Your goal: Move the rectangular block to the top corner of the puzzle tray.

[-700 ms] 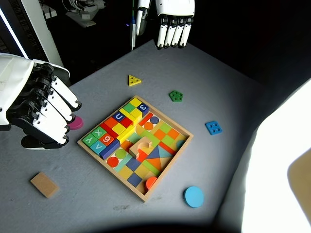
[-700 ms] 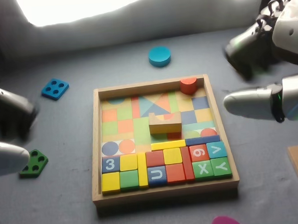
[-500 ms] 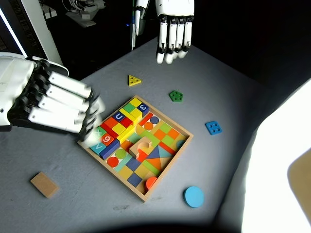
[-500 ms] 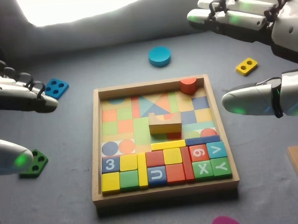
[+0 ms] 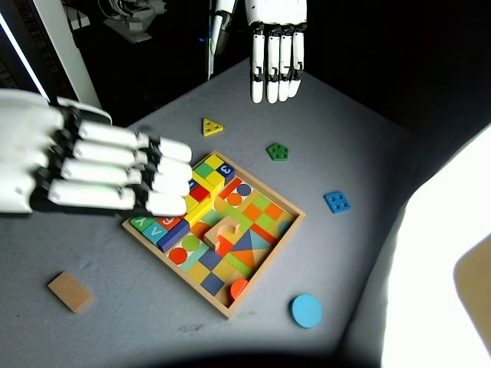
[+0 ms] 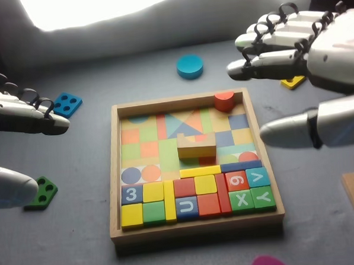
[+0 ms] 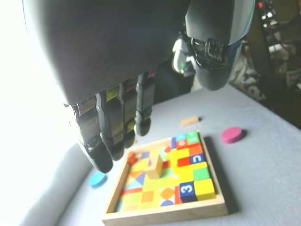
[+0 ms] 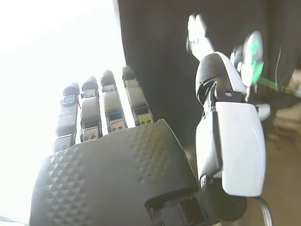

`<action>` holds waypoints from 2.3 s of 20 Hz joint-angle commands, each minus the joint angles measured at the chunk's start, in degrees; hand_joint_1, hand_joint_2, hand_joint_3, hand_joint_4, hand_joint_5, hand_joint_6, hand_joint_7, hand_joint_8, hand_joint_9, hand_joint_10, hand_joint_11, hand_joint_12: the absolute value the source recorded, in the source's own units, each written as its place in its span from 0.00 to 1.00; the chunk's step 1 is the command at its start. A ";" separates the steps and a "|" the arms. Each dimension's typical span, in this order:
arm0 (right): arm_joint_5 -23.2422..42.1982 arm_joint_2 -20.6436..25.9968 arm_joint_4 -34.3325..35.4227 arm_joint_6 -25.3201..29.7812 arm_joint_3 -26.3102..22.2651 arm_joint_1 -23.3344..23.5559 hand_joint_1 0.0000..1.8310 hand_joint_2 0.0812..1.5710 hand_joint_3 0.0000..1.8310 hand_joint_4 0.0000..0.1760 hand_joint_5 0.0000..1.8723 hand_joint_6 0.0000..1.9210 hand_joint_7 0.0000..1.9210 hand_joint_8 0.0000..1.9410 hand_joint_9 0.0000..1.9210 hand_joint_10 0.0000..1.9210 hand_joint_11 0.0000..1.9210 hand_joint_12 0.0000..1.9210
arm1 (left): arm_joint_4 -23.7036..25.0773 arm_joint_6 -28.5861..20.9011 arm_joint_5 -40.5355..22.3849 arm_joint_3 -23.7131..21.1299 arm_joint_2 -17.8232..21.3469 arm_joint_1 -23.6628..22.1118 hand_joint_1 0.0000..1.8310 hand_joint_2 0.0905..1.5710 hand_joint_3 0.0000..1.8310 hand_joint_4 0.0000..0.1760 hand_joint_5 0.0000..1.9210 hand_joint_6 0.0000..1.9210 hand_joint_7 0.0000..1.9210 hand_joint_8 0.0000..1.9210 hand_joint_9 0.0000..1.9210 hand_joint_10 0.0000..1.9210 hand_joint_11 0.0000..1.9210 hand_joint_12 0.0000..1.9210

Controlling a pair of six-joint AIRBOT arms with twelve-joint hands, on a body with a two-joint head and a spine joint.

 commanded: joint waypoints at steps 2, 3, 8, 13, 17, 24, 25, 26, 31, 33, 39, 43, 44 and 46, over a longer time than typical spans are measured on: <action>7.36 -1.45 0.75 0.21 1.51 1.09 0.00 0.71 0.02 0.18 0.32 0.12 0.05 0.01 0.00 0.00 0.00 0.00 | 0.55 -0.19 4.72 -0.03 0.07 -0.52 0.07 0.80 0.00 0.24 0.09 0.00 0.07 0.00 0.09 0.00 0.00 0.33; 7.63 -2.63 0.75 0.20 2.33 1.01 0.00 0.71 0.01 0.17 0.34 0.12 0.05 0.00 0.00 0.00 0.00 0.00 | 0.55 -0.19 4.72 -0.01 0.06 -0.53 0.07 0.80 0.00 0.23 0.09 0.00 0.07 0.00 0.09 0.00 0.00 0.33; 10.67 -10.16 4.85 -6.78 7.46 -1.26 0.00 0.71 0.01 0.00 0.37 0.13 0.08 0.01 0.00 0.00 0.00 0.00 | 0.55 -0.19 4.72 -0.03 0.05 -0.54 0.06 0.80 0.00 0.22 0.08 0.00 0.07 0.00 0.09 0.00 0.00 0.33; 16.49 -17.60 8.71 -15.79 11.64 -4.49 0.00 0.72 0.01 0.06 0.38 0.11 0.07 0.00 0.00 0.00 0.00 0.00 | 0.55 -0.19 4.72 0.03 0.05 -0.55 0.08 0.80 0.00 0.23 0.08 0.00 0.07 0.00 0.08 0.00 0.00 0.32; 13.85 -21.51 9.46 -15.89 14.54 -5.13 0.00 0.72 0.01 0.00 0.39 0.11 0.08 0.01 0.00 0.00 0.00 0.00 | 0.55 -0.19 4.72 0.03 0.01 -0.55 0.07 0.80 0.00 0.24 0.09 0.00 0.07 0.00 0.09 0.00 0.00 0.34; 10.42 -26.81 11.25 -16.78 19.54 -5.97 0.00 0.72 0.00 0.00 0.37 0.10 0.04 0.00 0.00 0.00 0.00 0.00 | 0.55 -0.19 4.72 0.09 0.00 -0.54 0.06 0.80 0.00 0.25 0.08 0.00 0.07 0.00 0.08 0.00 0.00 0.31; 10.35 -27.26 11.35 -16.77 19.94 -5.98 0.00 0.72 0.00 0.00 0.36 0.10 0.05 0.01 0.00 0.00 0.00 0.00 | 0.55 -0.19 4.72 0.09 0.00 -0.54 0.07 0.80 0.00 0.24 0.08 0.00 0.07 0.00 0.08 0.00 0.00 0.31; 10.28 -27.52 11.59 -16.77 20.17 -6.02 0.00 0.72 0.00 0.00 0.37 0.10 0.07 0.01 0.00 0.00 0.00 0.00 | 0.55 -0.19 4.72 0.09 0.00 -0.54 0.06 0.80 0.00 0.24 0.08 0.00 0.07 0.00 0.08 0.00 0.00 0.33; 8.09 -29.27 13.52 -16.79 21.86 -6.44 0.00 0.72 0.00 0.05 0.36 0.10 0.07 0.01 0.00 0.00 0.00 0.00 | 0.55 -0.19 4.72 0.08 -0.01 -0.54 0.08 0.80 0.00 0.22 0.08 0.00 0.07 0.00 0.08 0.00 0.00 0.32; 8.09 -30.03 13.52 -16.99 22.62 -6.89 0.00 0.72 0.00 0.00 0.36 0.10 0.09 0.01 0.00 0.00 0.00 0.00 | 0.55 -0.19 4.72 0.07 -0.01 -0.54 0.08 0.80 0.00 0.21 0.08 0.00 0.07 0.00 0.08 0.00 0.00 0.31; 7.84 -30.54 13.51 -17.86 22.74 -7.53 0.00 0.72 0.00 0.00 0.35 0.10 0.06 0.00 0.00 0.00 0.00 0.00 | 0.55 -0.19 4.72 0.07 -0.05 -0.54 0.07 0.80 0.00 0.21 0.09 0.00 0.07 0.00 0.08 0.00 0.00 0.31; 7.12 -30.16 13.51 -17.96 22.73 -7.70 0.00 0.72 0.00 0.00 0.35 0.10 0.07 0.01 0.00 0.00 0.00 0.00 | 0.55 -0.19 4.72 0.06 -0.05 -0.54 0.07 0.80 0.00 0.22 0.09 0.00 0.07 0.00 0.08 0.00 0.00 0.32; 7.08 -30.12 13.51 -18.05 22.73 -7.82 0.00 0.72 0.00 0.00 0.35 0.10 0.07 0.01 0.00 0.00 0.00 0.00 | 0.55 -0.19 4.72 0.06 -0.05 -0.54 0.07 0.80 0.00 0.21 0.08 0.00 0.06 0.00 0.07 0.00 0.00 0.31; 6.48 -30.10 13.51 -18.20 22.73 -8.15 0.00 0.72 0.00 0.00 0.34 0.10 0.04 0.00 0.00 0.00 0.00 0.00 | 0.55 -0.19 4.72 0.07 -0.05 -0.53 0.08 0.80 0.00 0.21 0.09 0.00 0.07 0.00 0.09 0.00 0.00 0.33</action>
